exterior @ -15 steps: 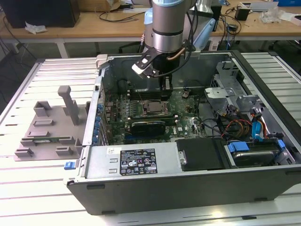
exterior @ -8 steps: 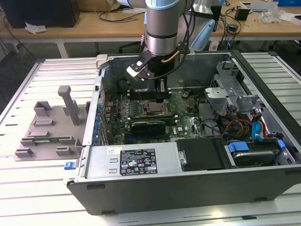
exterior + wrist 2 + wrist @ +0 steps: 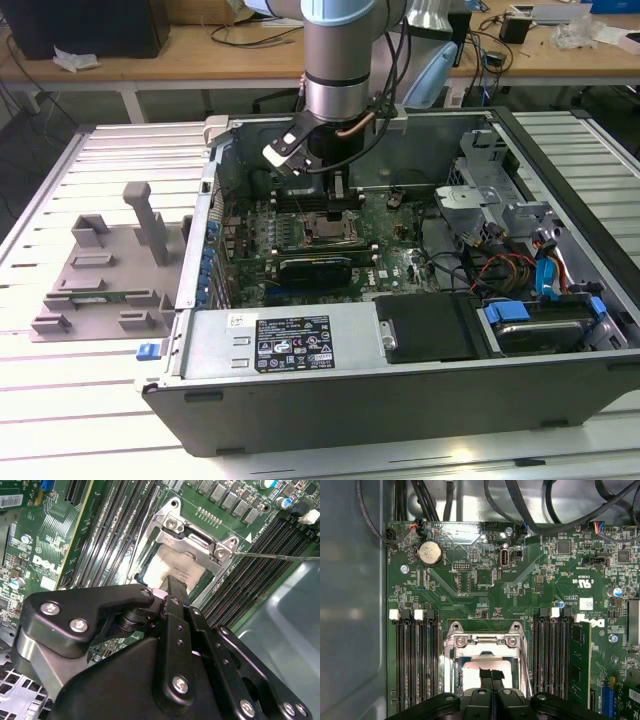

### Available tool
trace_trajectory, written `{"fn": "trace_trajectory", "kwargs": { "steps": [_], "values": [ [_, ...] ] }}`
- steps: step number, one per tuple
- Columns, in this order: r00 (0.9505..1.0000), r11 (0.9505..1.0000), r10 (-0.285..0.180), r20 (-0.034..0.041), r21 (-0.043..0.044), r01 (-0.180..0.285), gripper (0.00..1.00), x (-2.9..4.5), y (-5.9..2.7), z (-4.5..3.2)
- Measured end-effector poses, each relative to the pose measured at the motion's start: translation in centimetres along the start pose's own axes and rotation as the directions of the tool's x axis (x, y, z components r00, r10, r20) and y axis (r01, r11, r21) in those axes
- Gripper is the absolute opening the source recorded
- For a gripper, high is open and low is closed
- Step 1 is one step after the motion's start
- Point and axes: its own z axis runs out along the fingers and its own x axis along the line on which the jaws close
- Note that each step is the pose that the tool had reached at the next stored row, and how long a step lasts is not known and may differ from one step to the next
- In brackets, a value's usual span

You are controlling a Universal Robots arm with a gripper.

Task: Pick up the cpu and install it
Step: 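Close the cpu cover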

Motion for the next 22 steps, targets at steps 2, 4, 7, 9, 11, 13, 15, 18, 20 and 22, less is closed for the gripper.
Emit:
{"fn": "trace_trajectory", "kwargs": {
  "steps": [2, 4, 7, 9, 11, 13, 15, 18, 20, 22],
  "values": [
    [1.0000, 1.0000, 0.000, 0.0000, 0.0000, 0.000, 0.11, 0.00, -0.01, 0.00],
    [1.0000, 1.0000, 0.000, -0.0004, -0.0002, 0.000, 0.11, 0.01, -0.01, 0.12],
    [1.0000, 1.0000, 0.000, -0.0001, -0.0002, 0.000, 0.11, 0.02, -0.09, 0.38],
    [1.0000, 1.0000, 0.000, -0.0001, 0.0000, 0.000, 0.11, 0.02, -0.23, 0.55],
    [1.0000, 1.0000, 0.000, -0.0002, -0.0001, 0.000, 0.11, 0.03, -0.37, 0.82],
    [1.0000, 1.0000, 0.001, -0.0002, -0.0001, -0.001, 0.11, 0.04, -0.46, 0.97],
    [1.0000, 1.0000, 0.001, -0.0001, -0.0001, -0.001, 0.11, 0.05, -0.57, 1.21],
    [1.0000, 1.0000, 0.002, 0.0000, 0.0000, -0.002, 0.11, 0.05, -0.62, 1.39],
    [1.0000, 1.0000, 0.002, -0.0001, 0.0000, -0.002, 0.11, -0.07, -0.65, 1.43],
    [1.0000, 1.0000, 0.002, 0.0000, 0.0000, -0.002, 0.11, -0.22, -0.65, 1.43]
  ]
}}
